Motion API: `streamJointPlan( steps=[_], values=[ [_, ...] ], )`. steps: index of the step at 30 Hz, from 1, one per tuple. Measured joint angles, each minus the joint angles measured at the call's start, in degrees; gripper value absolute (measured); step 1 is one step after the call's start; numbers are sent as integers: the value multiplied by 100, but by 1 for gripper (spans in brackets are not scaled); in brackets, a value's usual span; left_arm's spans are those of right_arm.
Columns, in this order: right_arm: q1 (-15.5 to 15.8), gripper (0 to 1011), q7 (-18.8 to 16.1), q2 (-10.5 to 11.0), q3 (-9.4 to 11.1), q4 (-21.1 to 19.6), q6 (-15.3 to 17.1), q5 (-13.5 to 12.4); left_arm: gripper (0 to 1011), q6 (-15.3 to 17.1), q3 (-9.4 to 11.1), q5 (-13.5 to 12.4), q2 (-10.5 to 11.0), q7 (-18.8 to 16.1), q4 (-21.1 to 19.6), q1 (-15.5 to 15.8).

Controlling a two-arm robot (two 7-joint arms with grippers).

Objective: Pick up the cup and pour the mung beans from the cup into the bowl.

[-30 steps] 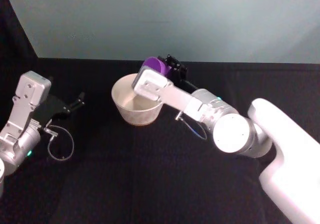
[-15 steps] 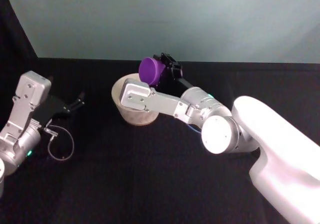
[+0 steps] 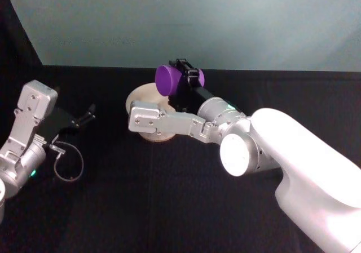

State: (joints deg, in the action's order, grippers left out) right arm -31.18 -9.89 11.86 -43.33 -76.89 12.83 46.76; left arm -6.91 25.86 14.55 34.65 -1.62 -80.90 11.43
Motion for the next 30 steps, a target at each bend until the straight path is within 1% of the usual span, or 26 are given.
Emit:
streamJointPlan(
  steps=[14, 19, 25, 30],
  values=[
    [-45, 734, -166, -20, -137, 46, 80, 595, 1000, 0, 0, 0, 0, 0, 0, 0],
    [-47, 735, -204, -18, -150, 45, 104, 767, 1000, 0, 0, 0, 0, 0, 0, 0],
    [-37, 734, -195, -14, -168, 88, 123, 1030, 1000, 0, 0, 0, 0, 0, 0, 0],
    [-24, 734, -172, -24, -160, 127, 121, 1158, 1000, 0, 0, 0, 0, 0, 0, 0]
  ],
)
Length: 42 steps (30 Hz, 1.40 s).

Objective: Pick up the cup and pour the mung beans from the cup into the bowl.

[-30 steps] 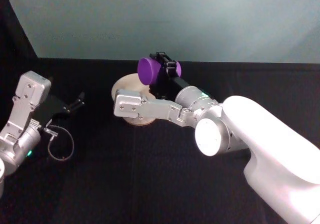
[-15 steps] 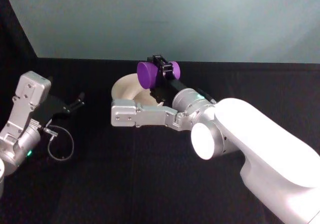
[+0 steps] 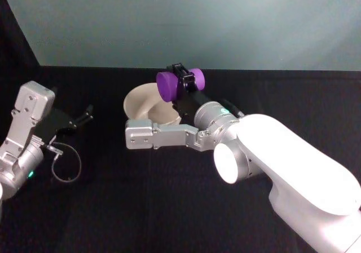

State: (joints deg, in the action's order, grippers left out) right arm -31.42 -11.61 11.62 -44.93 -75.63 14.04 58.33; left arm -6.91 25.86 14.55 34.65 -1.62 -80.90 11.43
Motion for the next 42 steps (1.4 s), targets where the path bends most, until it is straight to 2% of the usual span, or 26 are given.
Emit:
streamJointPlan(
  steps=[19, 42],
  values=[
    [33, 734, -26, -95, 62, 106, -113, 344, 1000, 0, 0, 0, 0, 0, 0, 0],
    [-47, 734, 34, -87, -104, 214, -134, 769, 1000, 0, 0, 0, 0, 0, 0, 0]
  ],
)
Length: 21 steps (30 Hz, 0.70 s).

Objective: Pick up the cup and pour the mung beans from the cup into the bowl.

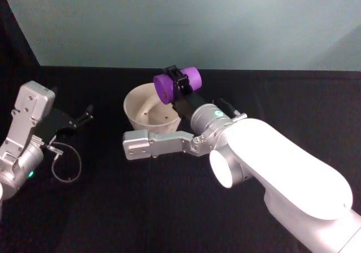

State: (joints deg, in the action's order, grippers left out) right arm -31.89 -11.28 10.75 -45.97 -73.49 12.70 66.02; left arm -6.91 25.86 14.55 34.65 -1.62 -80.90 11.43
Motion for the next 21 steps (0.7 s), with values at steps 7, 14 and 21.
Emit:
streamJointPlan(
  steps=[7, 14, 21],
  values=[
    [-13, 734, 39, 16, -47, 29, 4, 103, 1000, 0, 0, 0, 0, 0, 0, 0],
    [-16, 734, 58, 39, -74, 2, 12, 180, 1000, 0, 0, 0, 0, 0, 0, 0],
    [-28, 734, 60, 45, -85, -12, 5, 209, 1000, 0, 0, 0, 0, 0, 0, 0]
  ],
)
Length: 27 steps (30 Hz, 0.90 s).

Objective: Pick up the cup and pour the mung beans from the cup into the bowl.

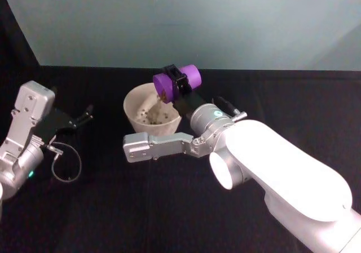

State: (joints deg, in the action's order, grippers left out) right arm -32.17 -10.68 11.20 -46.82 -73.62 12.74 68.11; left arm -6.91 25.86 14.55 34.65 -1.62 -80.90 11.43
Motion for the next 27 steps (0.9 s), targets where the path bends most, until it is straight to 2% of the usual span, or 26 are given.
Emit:
streamJointPlan(
  steps=[27],
  values=[
    [-12, 734, -47, 50, -75, -68, -53, 61, 1000, 0, 0, 0, 0, 0, 0, 0]
  ],
)
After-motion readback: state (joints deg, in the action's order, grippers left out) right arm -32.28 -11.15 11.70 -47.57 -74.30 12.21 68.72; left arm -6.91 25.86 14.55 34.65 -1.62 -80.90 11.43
